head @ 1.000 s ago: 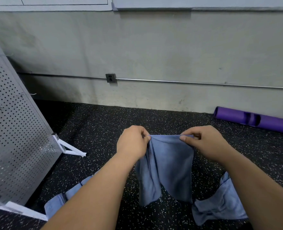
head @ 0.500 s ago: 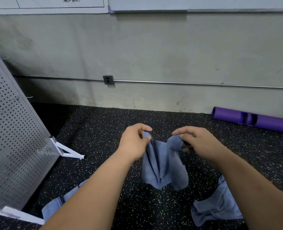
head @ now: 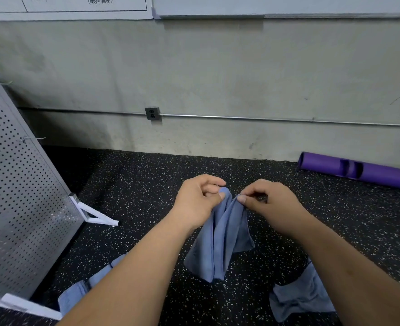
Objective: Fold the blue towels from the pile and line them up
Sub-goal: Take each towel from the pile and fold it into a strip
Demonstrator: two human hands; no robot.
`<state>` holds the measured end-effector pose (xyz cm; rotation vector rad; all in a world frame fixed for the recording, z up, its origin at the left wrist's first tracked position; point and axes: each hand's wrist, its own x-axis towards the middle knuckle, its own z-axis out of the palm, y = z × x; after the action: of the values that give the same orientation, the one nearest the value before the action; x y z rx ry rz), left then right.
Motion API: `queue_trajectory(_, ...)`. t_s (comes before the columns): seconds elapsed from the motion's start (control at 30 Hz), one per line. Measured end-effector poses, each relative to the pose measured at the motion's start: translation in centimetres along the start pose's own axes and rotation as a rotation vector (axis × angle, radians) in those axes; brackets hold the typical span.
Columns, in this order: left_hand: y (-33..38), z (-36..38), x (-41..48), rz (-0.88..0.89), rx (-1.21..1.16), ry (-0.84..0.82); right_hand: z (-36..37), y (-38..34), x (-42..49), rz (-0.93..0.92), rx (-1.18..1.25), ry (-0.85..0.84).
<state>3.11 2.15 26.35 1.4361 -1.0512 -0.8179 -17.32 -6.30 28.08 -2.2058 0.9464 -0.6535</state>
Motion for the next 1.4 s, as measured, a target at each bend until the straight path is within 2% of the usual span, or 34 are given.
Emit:
queue_trajectory(0.23,-0.1,0.2,0.0,0.008,-0.024,-0.067,0.9,-0.3,0.1,-0.033,0.062,-0.023)
queue_trajectory(0.67,0.2,0.3,-0.4,0.048,-0.07,-0.212,1.3,-0.9,0.0,0.013,0.147,0.155)
queue_trajectory(0.73,0.2,0.3,-0.5,0.072,-0.064,-0.217,1.2,-0.7,0.2,0.041,0.21,0.13)
queue_trajectory(0.97,0.0,0.3,-0.4,0.095,0.029,-0.171,1.1,0.5,0.4,0.059,0.291,-0.11)
queue_trajectory(1.23,-0.2,0.4,-0.3,0.102,0.059,-0.167,1.1,1.3,0.5,0.065,0.249,-0.051)
queue_trajectory(1.4,-0.7,0.3,0.1,0.115,0.209,-0.153,1.2,0.8,0.4,0.027,0.194,-0.071)
